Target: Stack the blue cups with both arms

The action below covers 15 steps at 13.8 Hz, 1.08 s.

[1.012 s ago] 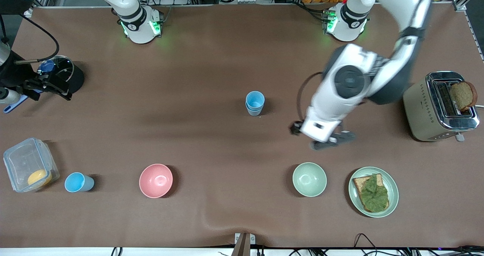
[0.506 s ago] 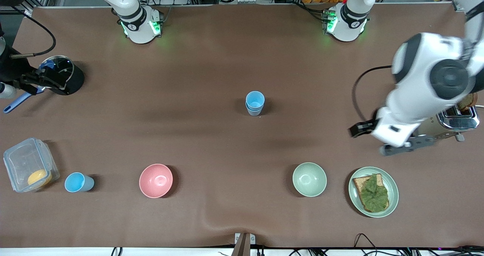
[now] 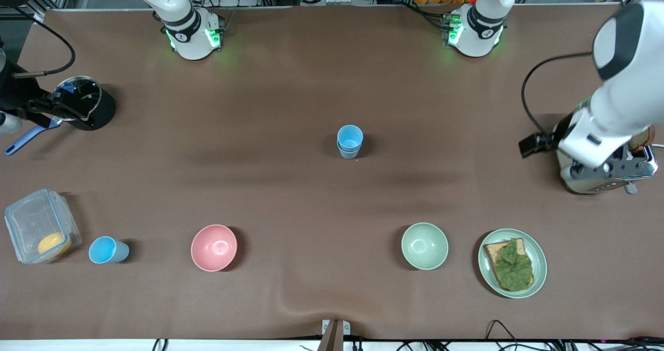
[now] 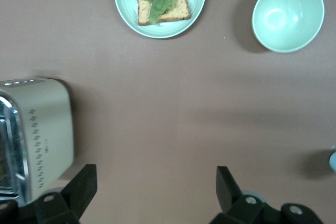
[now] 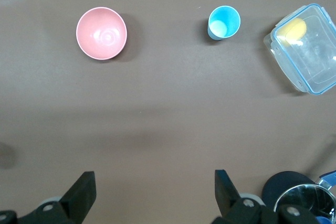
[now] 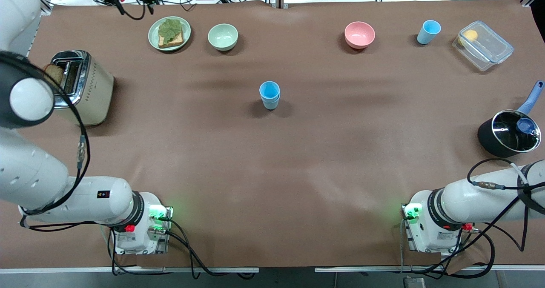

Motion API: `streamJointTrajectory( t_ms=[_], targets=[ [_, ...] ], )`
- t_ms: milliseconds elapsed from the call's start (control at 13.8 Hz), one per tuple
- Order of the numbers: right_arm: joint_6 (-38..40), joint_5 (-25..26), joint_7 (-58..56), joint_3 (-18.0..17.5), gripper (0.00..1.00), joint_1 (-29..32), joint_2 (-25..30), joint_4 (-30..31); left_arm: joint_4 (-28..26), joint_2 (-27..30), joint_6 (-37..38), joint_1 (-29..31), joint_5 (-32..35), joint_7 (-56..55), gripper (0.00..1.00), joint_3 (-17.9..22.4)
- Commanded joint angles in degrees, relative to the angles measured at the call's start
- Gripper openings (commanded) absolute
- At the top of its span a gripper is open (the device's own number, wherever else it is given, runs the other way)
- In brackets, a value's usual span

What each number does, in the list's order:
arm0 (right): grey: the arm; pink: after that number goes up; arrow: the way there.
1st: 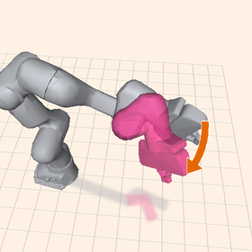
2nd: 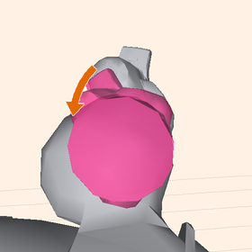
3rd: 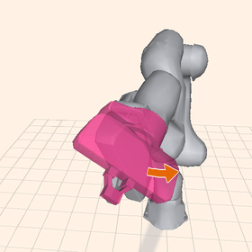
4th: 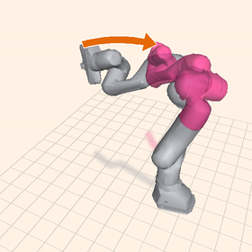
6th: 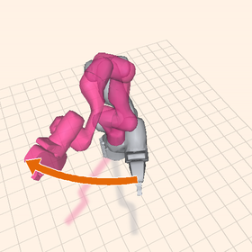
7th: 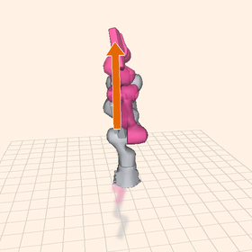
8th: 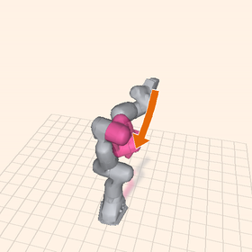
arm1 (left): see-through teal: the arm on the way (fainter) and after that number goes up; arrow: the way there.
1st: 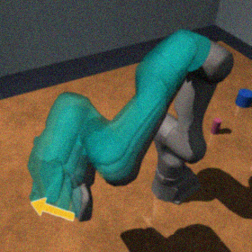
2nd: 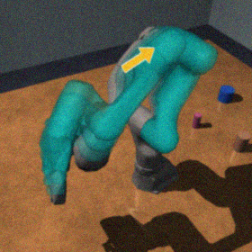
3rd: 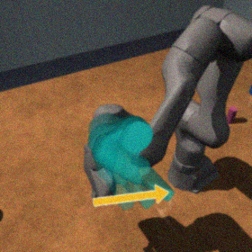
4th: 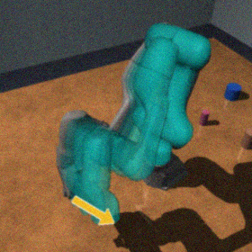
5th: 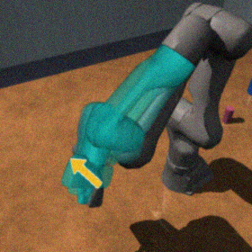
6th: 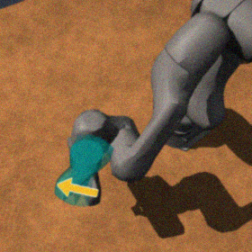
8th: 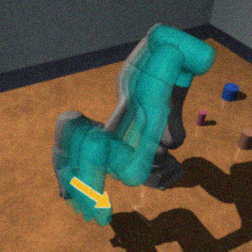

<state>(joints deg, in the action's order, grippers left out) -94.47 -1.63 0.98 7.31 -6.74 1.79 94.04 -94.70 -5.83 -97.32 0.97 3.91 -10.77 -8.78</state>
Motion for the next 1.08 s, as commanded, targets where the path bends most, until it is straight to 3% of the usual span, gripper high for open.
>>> streamJointTrajectory(
  t_ms=[0, 434, 1012],
  targets=[
    [0.95, -1.10, -0.98, -0.37, 1.00, 1.02, 0.93, 0.01, -2.87, 6.61, 3.00, -0.88, -1.45, 3.65, 1.00, 2.45],
    [0.95, -1.18, -2.48, -0.37, 1.00, 1.29, 0.93, -0.26, 4.69, 6.53, 10.64, -1.67, -3.46, 7.87, 1.00, 2.80],
    [0.86, -1.18, -2.48, -0.37, 1.00, 1.38, 0.93, -0.26, 5.05, 6.53, 11.27, -1.67, -4.18, 8.05, 1.00, 2.45]
  ],
)
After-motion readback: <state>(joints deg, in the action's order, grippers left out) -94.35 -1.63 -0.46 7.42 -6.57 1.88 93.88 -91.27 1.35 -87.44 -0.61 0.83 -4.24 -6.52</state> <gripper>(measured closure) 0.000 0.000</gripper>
